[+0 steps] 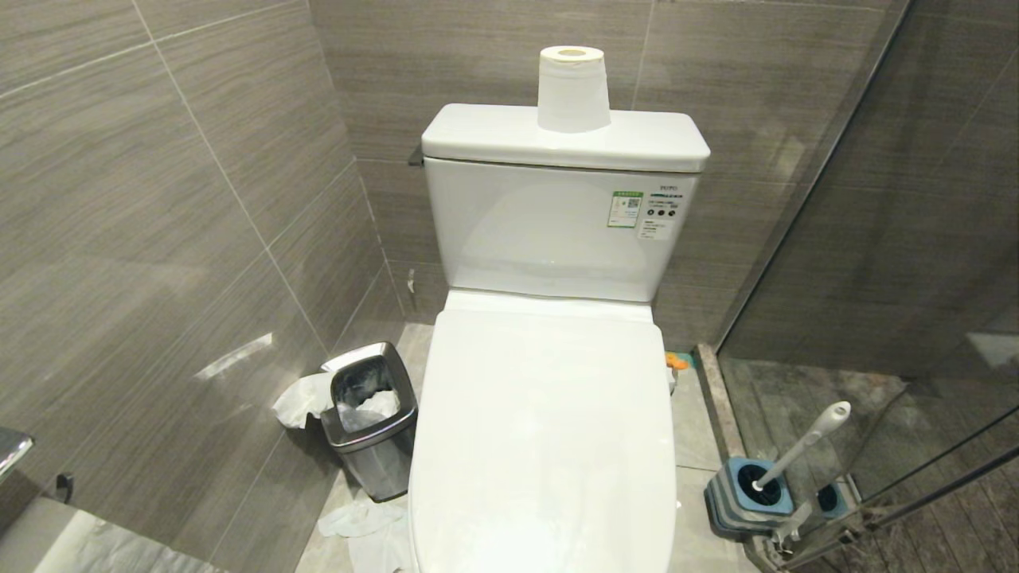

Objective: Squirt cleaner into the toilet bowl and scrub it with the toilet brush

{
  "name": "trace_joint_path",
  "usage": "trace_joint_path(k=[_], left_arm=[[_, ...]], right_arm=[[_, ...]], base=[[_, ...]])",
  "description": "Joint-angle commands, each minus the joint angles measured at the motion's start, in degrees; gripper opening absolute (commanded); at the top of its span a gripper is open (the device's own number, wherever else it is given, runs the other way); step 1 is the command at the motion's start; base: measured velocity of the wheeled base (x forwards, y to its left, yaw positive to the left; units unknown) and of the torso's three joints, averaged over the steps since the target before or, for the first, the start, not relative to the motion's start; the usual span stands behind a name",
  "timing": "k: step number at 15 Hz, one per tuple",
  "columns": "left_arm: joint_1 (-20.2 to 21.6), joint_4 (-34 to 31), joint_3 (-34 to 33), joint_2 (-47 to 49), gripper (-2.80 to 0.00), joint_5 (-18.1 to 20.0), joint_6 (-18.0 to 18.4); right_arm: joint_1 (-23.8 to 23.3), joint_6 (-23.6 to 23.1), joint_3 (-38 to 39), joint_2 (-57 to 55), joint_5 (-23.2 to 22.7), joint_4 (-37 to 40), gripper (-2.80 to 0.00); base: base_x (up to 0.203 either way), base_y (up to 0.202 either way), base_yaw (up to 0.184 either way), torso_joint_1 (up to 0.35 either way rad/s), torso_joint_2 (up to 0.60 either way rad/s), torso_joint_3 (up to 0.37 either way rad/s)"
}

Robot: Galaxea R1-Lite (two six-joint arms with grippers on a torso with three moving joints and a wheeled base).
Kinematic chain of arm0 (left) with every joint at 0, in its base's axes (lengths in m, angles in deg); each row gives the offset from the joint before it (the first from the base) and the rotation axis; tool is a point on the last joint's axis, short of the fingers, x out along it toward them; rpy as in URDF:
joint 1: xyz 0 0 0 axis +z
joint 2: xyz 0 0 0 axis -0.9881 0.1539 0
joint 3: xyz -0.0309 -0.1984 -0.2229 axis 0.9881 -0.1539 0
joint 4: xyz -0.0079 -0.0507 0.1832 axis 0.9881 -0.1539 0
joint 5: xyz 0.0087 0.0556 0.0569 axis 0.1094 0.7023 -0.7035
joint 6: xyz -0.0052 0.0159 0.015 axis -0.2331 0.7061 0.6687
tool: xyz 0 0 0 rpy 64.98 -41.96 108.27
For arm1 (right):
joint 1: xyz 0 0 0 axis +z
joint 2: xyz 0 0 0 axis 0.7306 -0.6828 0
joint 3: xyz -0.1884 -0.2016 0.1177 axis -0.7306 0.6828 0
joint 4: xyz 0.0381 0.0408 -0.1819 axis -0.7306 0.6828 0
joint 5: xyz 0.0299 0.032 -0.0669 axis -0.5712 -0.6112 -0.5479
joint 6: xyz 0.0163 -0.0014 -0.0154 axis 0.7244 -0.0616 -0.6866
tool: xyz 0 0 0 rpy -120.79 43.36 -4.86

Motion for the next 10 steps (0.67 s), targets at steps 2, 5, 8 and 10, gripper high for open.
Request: trace_joint_path(k=[2,5,8,10], left_arm=[[0.0,0.0,0.0,0.0,-2.8,0.0,0.0],[0.0,0.0,0.0,0.0,-2.8,0.0,0.0],[0.0,0.0,0.0,0.0,-2.8,0.0,0.0],[0.0,0.0,0.0,0.0,-2.8,0.0,0.0]], right_arm=[[0.0,0.1,0.0,0.0,0.0,0.0,-2.8],[0.0,0.1,0.0,0.0,0.0,0.0,-2.8],[0.0,-0.1,0.0,0.0,-0.1,0.0,-2.8],[0.0,-0.3,0.0,0.0,-0.2,0.0,-2.8]], base=[[0.0,0.0,0.0,0.0,0.0,0.0],[0.0,0.0,0.0,0.0,0.0,0.0],[0.0,0.0,0.0,0.0,0.0,0.0],[0.0,0.0,0.0,0.0,0.0,0.0]])
